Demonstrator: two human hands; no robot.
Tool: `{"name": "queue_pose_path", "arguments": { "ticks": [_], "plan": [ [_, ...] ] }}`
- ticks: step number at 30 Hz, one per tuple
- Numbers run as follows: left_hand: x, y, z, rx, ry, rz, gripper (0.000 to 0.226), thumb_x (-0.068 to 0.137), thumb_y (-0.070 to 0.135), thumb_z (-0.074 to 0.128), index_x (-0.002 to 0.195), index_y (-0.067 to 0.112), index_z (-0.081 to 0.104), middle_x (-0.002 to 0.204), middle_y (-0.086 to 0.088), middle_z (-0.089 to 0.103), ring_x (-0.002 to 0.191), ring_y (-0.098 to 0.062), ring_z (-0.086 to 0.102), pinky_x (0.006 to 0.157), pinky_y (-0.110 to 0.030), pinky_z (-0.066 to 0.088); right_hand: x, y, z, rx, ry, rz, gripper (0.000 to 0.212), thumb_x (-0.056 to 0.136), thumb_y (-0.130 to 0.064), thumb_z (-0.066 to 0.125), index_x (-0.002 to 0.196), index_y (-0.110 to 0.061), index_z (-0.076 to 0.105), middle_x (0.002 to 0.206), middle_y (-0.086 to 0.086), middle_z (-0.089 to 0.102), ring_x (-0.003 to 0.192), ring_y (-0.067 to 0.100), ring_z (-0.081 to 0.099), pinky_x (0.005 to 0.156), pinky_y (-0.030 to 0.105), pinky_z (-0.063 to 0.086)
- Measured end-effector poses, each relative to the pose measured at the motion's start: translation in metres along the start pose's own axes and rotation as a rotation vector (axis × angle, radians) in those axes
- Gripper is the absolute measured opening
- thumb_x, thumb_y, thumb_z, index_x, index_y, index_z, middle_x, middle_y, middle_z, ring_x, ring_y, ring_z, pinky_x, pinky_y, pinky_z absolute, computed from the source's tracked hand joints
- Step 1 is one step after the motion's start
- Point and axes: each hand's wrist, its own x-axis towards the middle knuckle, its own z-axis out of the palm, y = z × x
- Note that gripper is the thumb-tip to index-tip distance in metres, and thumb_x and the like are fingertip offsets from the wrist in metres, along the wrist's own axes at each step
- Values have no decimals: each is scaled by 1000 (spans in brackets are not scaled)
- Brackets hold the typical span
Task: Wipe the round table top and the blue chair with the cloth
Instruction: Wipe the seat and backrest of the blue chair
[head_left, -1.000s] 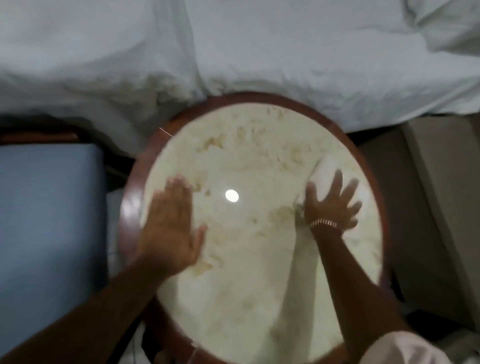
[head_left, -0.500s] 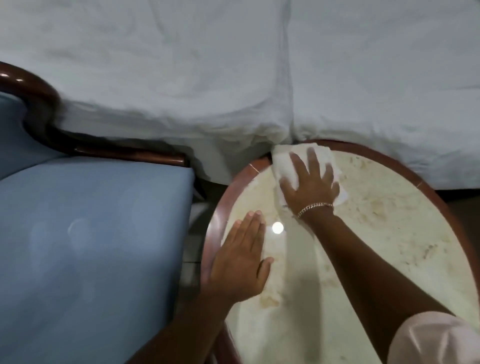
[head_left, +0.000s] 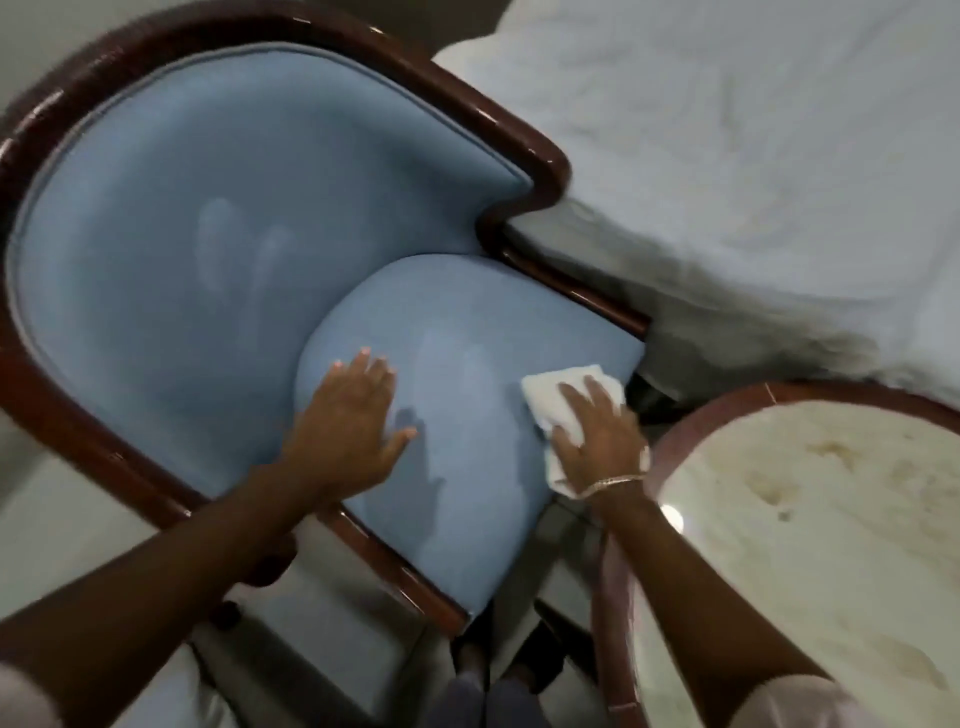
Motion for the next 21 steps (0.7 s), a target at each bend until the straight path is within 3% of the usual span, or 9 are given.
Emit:
{"name": "queue_pose_path", "arguments": {
  "ticks": [3,7,13,15,18,19,21],
  "plan": [
    [-44,-52,-11,99,1,-144,78,84,47,38,123,-16,61,132,-37,61,129,-58,52,105,-72,37,32,-68,29,89,22,-36,59,94,-47,48,151,-39,33,166,-2,21,142,38,31,113,51,32],
    [-100,-102,-15,177,35,-269,79,89,53,35,133,-8,58,141,-28,59,140,-45,46,116,-61,30,73,-102,71,7,-62,33,73,91,-54,49,153,-49,12,169,-6,-3,151,47,2,114,69,18],
    [-102,-106,-28,146,20,-327,87,92,66,16,154,8,36,163,-14,35,155,-29,22,127,-50,16,21,-56,91,-321,25,-538,72,81,-58,48,149,-39,38,162,3,33,140,45,39,100,59,35],
    [-94,-106,-25,141,-15,-269,88,92,68,10,157,11,28,167,-11,27,157,-25,18,127,-47,18,59,-54,82,-271,42,-420,77,76,-64,45,148,-38,37,163,4,32,142,44,35,102,60,32],
    [-92,-113,-16,140,43,-191,84,94,65,23,151,7,43,157,-16,45,147,-30,41,118,-48,37,116,-109,80,-97,85,1,77,83,-68,39,154,-43,21,169,-3,9,152,39,11,114,60,17],
    [-92,-113,-13,151,82,-186,82,95,65,26,147,5,47,152,-18,50,142,-32,47,115,-48,40,126,-133,84,-68,87,38,76,87,-68,38,155,-44,16,169,-4,2,153,39,5,117,61,14],
    [-96,-114,-12,182,87,-183,84,95,66,25,147,4,47,152,-18,51,141,-32,48,115,-48,39,122,-168,99,-184,-27,-173,73,91,-66,34,155,-46,6,169,-5,-2,153,38,2,118,61,12]
  ]
}}
